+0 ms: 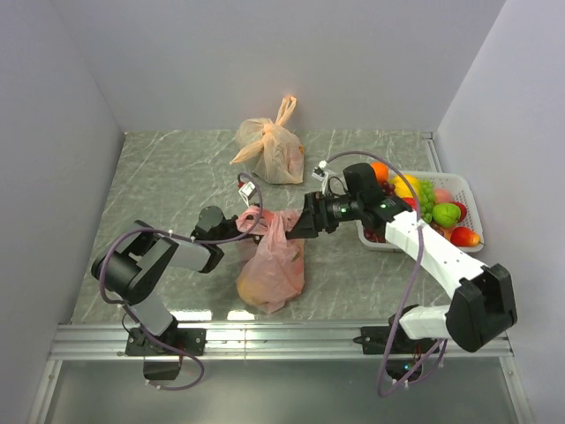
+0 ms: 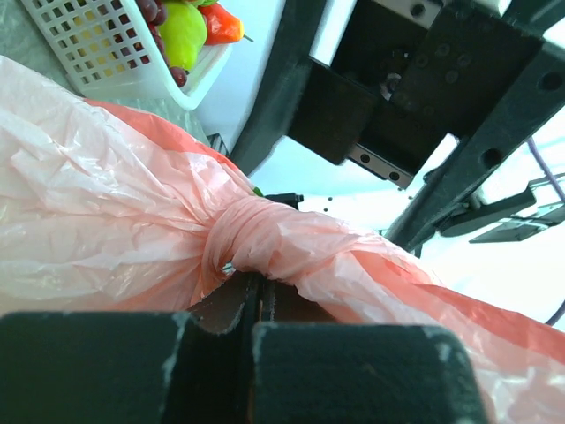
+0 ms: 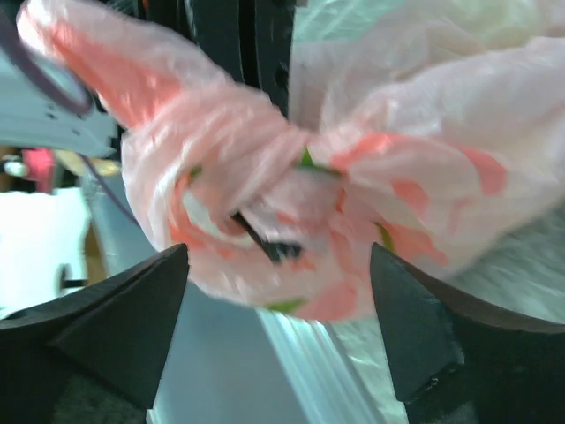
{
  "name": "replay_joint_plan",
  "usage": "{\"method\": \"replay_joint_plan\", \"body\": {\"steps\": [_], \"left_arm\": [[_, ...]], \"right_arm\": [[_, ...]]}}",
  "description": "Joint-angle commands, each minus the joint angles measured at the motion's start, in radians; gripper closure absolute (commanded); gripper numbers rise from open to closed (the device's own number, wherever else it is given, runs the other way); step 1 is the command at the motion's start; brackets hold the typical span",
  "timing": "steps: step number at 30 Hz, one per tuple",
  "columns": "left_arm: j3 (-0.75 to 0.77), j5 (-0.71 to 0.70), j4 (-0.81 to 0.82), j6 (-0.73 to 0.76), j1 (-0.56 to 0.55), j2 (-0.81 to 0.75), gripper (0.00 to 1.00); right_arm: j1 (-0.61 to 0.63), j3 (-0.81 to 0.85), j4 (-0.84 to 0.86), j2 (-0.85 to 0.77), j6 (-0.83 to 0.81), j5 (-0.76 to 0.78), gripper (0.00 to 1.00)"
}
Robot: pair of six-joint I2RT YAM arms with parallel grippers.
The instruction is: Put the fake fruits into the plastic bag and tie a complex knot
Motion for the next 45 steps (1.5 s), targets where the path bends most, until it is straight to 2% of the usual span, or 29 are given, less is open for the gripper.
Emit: {"method": "replay_joint_plan", "body": {"steps": [1,5,6,9,16,21,30,32,35,36,39,40,45], "left_arm": [[0.040,-0.013,0.239,-0.032,0.002,0.012,1.00],[0.045,-0.021,0.229,-0.057,0.001,0.015,1.00],[0.049,-0.024,0.229,-0.064,-0.002,0.015,1.00],[0.065,-0.037,0.226,-0.093,-0.013,0.016,1.00],[0.089,-0.064,0.166,-0.150,-0.038,0.009,0.99],[0.089,-0.070,0.164,-0.164,-0.041,0.009,1.00],[0.078,-0.083,0.172,-0.172,-0.047,-0.001,0.99],[0.077,-0.084,0.175,-0.175,-0.048,-0.004,1.00],[0.071,-0.084,0.161,-0.169,-0.048,-0.011,0.99],[0.065,-0.084,0.158,-0.164,-0.048,-0.012,0.98],[0.057,-0.087,0.146,-0.153,-0.044,-0.015,0.96],[0.055,-0.087,0.146,-0.152,-0.039,-0.017,0.96],[0.062,-0.075,0.147,-0.144,-0.019,-0.020,0.91]], "right_arm": [[-0.023,0.022,-0.120,-0.063,-0.147,0.028,0.17],[-0.031,-0.019,-0.100,-0.117,-0.142,0.005,0.40],[-0.029,-0.029,-0.087,-0.117,-0.129,-0.003,0.50],[-0.026,-0.046,-0.030,-0.092,-0.072,-0.041,0.58],[0.001,-0.053,0.097,-0.049,0.008,-0.021,0.61],[0.013,-0.032,0.118,-0.025,0.028,0.020,0.50],[0.038,0.000,0.151,0.017,0.068,0.017,0.48],[0.040,0.000,0.171,0.020,0.077,0.013,0.51],[0.040,-0.006,0.190,0.014,0.080,0.004,0.71],[0.040,-0.006,0.188,0.011,0.071,0.004,0.84],[0.041,-0.001,0.162,0.009,0.047,0.002,0.97],[0.040,0.000,0.148,0.006,0.040,0.002,1.00],[0.040,-0.016,0.131,-0.006,0.011,0.000,1.00]]}}
